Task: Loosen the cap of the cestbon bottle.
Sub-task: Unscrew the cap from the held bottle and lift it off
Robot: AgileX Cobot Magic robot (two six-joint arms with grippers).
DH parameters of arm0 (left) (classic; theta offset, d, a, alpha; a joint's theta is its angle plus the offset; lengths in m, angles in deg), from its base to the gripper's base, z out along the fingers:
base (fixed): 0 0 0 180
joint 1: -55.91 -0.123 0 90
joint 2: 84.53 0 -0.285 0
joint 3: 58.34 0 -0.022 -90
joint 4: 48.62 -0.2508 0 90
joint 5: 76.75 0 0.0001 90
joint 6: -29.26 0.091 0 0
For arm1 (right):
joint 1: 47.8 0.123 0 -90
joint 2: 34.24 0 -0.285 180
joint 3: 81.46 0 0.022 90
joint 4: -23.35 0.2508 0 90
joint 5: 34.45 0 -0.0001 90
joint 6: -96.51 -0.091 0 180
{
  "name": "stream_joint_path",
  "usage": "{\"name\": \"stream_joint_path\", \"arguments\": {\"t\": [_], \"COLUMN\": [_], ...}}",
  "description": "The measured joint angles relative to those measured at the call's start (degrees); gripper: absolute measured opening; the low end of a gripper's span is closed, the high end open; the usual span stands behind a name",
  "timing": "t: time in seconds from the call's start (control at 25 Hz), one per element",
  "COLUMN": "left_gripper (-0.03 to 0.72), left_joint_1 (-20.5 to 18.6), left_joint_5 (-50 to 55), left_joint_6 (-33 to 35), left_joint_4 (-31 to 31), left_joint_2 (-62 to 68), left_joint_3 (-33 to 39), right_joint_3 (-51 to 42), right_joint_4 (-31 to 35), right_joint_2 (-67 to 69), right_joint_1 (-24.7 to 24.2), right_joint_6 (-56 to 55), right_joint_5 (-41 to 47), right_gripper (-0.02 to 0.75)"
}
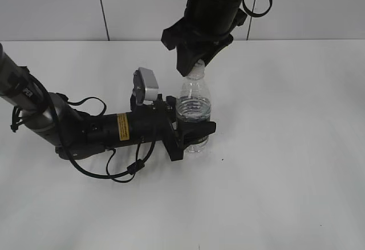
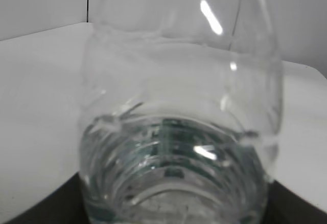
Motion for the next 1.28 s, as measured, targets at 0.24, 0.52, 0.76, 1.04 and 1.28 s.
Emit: {"name": "stream_joint_path", "arguments": {"t": [0.24,0.52,0.76,1.04,1.28], "left_gripper": [0.400,0.400,0.400,0.400,0.400], "left_joint_1": [0.00,0.00,0.00,0.00,0.00], "left_joint_5": [0.00,0.00,0.00,0.06,0.23], "left_joint_6": [0.20,0.27,0.39,0.72,0.88], "left_joint_4": [-0.06,-0.12,-0.52,-0.77,-0.95], "left_joint_2": [0.00,0.00,0.00,0.00,0.00], "left_joint_3": [0.00,0.00,0.00,0.00,-0.07], "right_joint_3": [0.00,0.00,0.00,0.00,0.00], "right_joint_4": [1.17,1.86,2.28,2.56,1.76], "right_joint_2": [0.00,0.00,0.00,-0.05,-0.42], "right_joint_1": [0.00,0.00,0.00,0.00,0.02], "right_joint_6": [11.84,26.88,45.08,68.17,78.98], "right_joint_5": [0.00,0.00,0.23,0.96,1.53], "right_gripper": [0.302,0.302,0.302,0.302,0.302]}}
